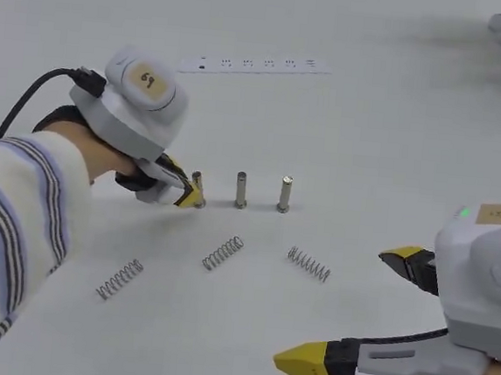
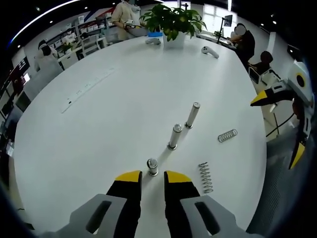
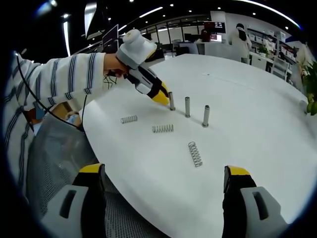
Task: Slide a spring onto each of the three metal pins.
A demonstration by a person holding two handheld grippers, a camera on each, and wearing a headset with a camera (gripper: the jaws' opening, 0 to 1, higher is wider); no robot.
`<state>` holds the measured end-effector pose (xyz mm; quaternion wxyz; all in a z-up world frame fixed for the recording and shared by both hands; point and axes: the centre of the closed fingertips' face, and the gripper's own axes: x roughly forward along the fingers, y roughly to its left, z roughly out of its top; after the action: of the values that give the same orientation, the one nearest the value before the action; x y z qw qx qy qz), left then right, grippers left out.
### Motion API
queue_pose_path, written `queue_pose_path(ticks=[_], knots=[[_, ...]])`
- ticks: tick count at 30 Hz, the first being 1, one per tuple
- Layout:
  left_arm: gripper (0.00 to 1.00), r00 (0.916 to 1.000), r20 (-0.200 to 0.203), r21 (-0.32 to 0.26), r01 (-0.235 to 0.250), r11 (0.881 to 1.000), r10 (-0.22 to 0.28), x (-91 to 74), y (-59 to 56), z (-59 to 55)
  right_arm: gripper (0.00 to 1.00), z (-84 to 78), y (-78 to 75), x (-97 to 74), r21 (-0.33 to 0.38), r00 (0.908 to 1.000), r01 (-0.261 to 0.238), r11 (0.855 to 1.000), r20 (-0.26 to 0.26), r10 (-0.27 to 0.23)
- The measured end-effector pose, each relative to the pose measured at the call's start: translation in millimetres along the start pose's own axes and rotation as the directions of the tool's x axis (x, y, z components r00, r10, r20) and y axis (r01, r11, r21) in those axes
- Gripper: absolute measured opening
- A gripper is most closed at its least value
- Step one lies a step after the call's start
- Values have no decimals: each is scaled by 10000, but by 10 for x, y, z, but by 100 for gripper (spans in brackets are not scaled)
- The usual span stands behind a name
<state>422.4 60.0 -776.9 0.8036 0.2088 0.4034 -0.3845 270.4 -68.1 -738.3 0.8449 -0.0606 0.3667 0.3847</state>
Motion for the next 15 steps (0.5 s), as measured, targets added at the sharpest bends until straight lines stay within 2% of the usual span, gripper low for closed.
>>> queue_pose_path(ticks=[5, 9, 15], knots=[[11, 9999, 81, -187, -76, 9998, 77, -49, -12, -74, 98, -4, 11, 13, -21, 10000, -35, 10000, -43, 35], [12, 9990, 444, -867, -25, 9962, 63, -89, -24, -127, 98, 15, 32, 25, 25, 9999, -125, 9999, 27, 125], [12, 9998, 159, -1070, -81, 9942, 99, -120, -10, -320, 98, 19, 62, 42, -76, 9997, -237, 9997, -42, 237]])
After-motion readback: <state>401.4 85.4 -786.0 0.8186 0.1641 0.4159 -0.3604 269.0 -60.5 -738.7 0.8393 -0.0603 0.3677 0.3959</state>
